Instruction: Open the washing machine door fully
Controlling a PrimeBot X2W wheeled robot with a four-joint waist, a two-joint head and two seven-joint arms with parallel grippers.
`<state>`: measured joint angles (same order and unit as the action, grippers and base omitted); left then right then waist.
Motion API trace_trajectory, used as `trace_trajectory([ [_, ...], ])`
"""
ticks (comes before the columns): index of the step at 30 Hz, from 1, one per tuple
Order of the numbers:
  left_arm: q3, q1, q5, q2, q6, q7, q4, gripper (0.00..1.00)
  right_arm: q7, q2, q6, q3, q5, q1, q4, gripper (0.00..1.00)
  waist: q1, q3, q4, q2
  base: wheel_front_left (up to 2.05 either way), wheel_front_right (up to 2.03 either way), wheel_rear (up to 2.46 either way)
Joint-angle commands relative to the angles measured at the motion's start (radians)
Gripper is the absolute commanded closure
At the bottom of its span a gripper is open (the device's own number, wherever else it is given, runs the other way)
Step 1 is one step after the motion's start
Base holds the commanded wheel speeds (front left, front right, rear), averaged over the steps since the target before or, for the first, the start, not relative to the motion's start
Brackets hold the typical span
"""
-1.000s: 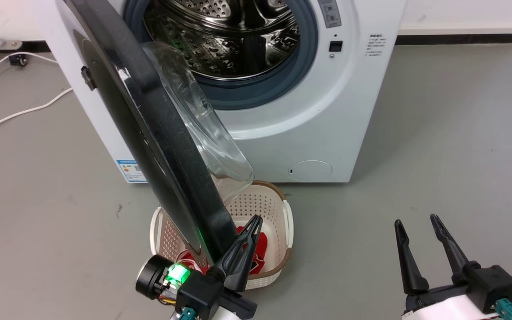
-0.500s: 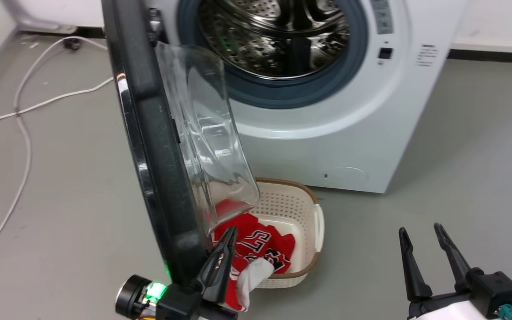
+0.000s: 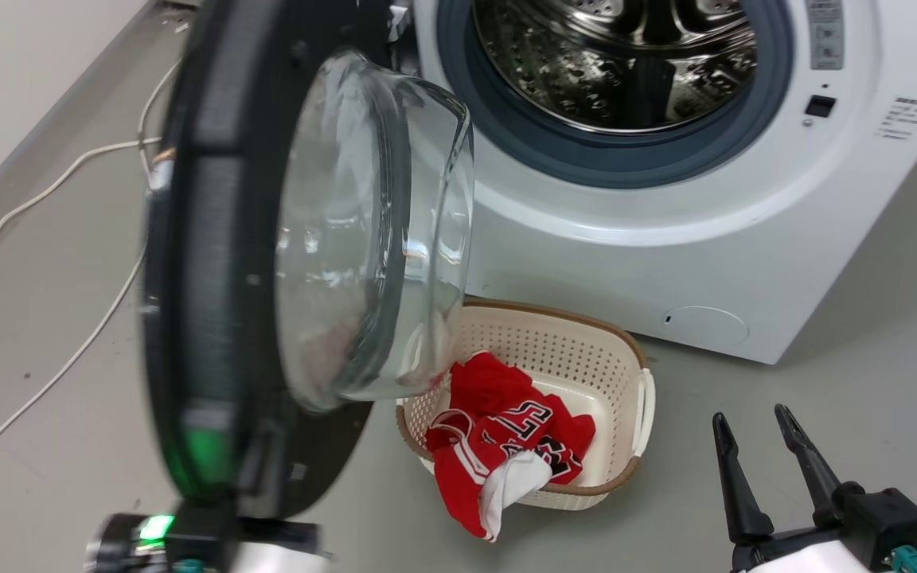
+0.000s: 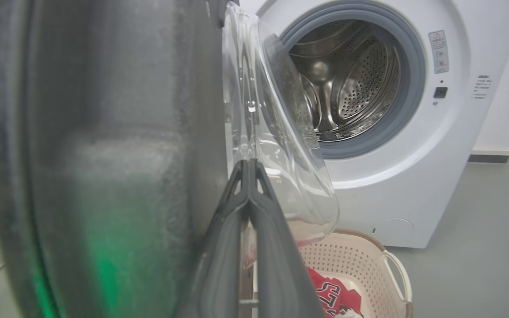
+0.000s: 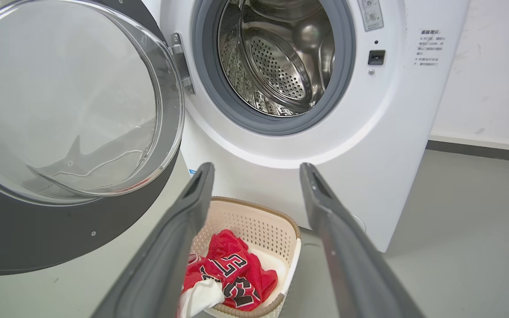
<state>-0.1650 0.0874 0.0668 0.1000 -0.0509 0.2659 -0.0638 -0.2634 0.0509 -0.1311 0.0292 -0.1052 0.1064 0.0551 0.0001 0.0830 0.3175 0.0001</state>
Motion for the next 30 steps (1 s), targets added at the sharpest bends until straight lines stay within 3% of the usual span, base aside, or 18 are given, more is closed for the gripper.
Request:
trace_trajectory([
  [1,0.052,0.012,0.010,0.011,-0.020,-0.002,-0.005,1.00,-0.002,-0.001,0.001,-0.002,0.008,-0.011,0.002,0.00,-0.0001,0.010,0.013,-0.0001,0.00,0.00,0.00],
  [8,0.194,0.005,0.029,0.035,-0.020,-0.002,0.013,1.00,-0.002,-0.001,0.001,0.009,0.018,-0.028,0.008,0.00,-0.0001,0.026,0.013,-0.0001,0.00,0.00,0.00],
  [18,0.369,-0.076,0.058,0.019,-0.015,-0.002,0.064,1.00,-0.002,-0.001,0.001,0.004,0.043,-0.053,0.008,0.00,-0.0001,0.078,-0.028,-0.0001,0.00,0.00,0.00],
  [30,0.592,-0.231,0.064,0.047,0.039,-0.001,0.174,1.00,-0.002,-0.001,0.001,-0.006,0.081,-0.093,0.002,0.00,-0.0001,0.166,-0.066,-0.0001,0.00,0.00,0.00],
])
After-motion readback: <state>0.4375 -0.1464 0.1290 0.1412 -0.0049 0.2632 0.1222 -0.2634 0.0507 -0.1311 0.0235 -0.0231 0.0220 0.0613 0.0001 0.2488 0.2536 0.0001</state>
